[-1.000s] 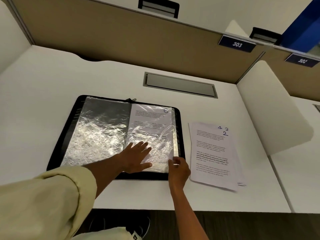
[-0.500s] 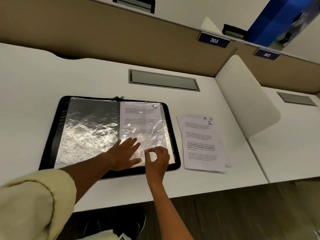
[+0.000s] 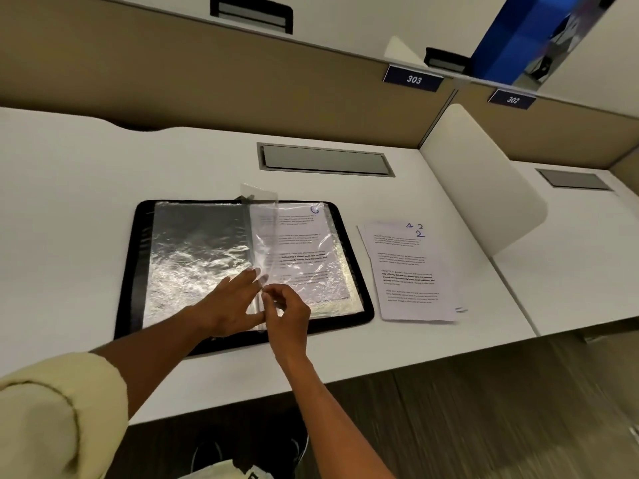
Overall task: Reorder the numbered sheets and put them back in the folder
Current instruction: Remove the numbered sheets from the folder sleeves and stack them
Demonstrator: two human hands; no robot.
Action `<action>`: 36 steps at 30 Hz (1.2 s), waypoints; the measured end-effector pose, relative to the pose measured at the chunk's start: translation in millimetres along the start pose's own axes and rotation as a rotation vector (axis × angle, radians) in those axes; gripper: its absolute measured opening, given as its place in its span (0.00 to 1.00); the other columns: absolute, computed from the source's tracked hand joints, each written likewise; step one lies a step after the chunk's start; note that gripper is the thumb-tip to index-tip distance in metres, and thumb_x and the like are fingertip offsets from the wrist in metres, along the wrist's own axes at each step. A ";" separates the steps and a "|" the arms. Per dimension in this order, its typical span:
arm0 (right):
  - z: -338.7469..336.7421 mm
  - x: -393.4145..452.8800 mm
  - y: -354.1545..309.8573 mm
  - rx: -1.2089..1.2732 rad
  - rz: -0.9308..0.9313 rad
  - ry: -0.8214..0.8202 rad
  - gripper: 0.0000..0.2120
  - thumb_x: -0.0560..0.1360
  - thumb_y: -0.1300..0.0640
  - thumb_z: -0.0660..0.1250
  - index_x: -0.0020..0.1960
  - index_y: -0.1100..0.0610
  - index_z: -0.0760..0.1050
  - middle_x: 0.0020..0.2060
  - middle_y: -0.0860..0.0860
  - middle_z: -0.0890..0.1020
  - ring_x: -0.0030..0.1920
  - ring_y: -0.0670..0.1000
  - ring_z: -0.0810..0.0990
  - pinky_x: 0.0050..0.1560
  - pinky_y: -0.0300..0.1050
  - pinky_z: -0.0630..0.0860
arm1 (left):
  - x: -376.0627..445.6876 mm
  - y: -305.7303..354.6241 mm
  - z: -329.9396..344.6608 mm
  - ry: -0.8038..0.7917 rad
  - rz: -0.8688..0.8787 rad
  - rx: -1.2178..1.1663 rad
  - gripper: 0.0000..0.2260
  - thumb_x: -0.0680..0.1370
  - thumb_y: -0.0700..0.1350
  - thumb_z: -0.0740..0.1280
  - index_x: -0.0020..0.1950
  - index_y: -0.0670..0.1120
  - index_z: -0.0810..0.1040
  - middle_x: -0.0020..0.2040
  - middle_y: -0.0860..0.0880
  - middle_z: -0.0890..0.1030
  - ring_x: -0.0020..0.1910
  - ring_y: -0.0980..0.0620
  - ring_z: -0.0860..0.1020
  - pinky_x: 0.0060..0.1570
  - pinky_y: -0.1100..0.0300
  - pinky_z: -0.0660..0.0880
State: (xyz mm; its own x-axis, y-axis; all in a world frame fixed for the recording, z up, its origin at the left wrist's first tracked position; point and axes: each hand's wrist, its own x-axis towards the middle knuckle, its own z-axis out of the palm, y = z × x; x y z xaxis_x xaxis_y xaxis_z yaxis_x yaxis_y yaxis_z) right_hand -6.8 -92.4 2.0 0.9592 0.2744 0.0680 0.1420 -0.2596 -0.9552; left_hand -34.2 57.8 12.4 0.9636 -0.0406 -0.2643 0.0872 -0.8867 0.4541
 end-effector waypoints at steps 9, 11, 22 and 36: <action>22.8 -16.6 -13.8 0.054 -0.015 -0.050 0.05 0.79 0.59 0.69 0.54 0.55 0.81 0.45 0.46 0.85 0.46 0.47 0.84 0.50 0.41 0.81 | -35.7 -4.2 0.3 0.341 -0.072 -0.416 0.14 0.73 0.60 0.63 0.44 0.51 0.77 0.40 0.56 0.82 0.41 0.57 0.80 0.42 0.55 0.77; 26.1 -19.1 -15.7 0.047 -0.024 -0.072 0.06 0.79 0.58 0.69 0.55 0.55 0.81 0.45 0.45 0.85 0.46 0.46 0.84 0.51 0.40 0.81 | -39.9 -6.4 3.3 0.405 -0.101 -0.470 0.08 0.74 0.53 0.65 0.44 0.50 0.76 0.37 0.54 0.81 0.37 0.57 0.80 0.39 0.56 0.77; 37.3 -18.5 -11.0 -0.044 -0.021 -0.077 0.04 0.81 0.54 0.67 0.53 0.48 0.80 0.45 0.39 0.82 0.47 0.40 0.81 0.48 0.33 0.77 | -73.3 -46.2 12.3 0.533 -0.376 -0.708 0.22 0.73 0.34 0.73 0.65 0.45 0.74 0.35 0.45 0.82 0.37 0.46 0.82 0.42 0.58 0.78; -35.3 19.5 59.4 -0.430 0.232 0.182 0.16 0.80 0.57 0.66 0.67 0.58 0.74 0.70 0.57 0.72 0.70 0.59 0.69 0.67 0.54 0.71 | -94.3 -76.3 13.6 0.552 -0.542 -0.127 0.37 0.66 0.28 0.65 0.75 0.46 0.64 0.60 0.40 0.73 0.57 0.38 0.73 0.51 0.44 0.74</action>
State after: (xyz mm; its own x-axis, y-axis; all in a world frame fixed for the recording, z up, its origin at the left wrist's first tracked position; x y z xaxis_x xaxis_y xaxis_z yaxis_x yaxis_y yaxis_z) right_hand 29.0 -135.1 -43.2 0.9989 0.0089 -0.0457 -0.0284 -0.6622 -0.7488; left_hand -135.2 123.0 -8.9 0.7616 0.6473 -0.0304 0.5774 -0.6565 0.4854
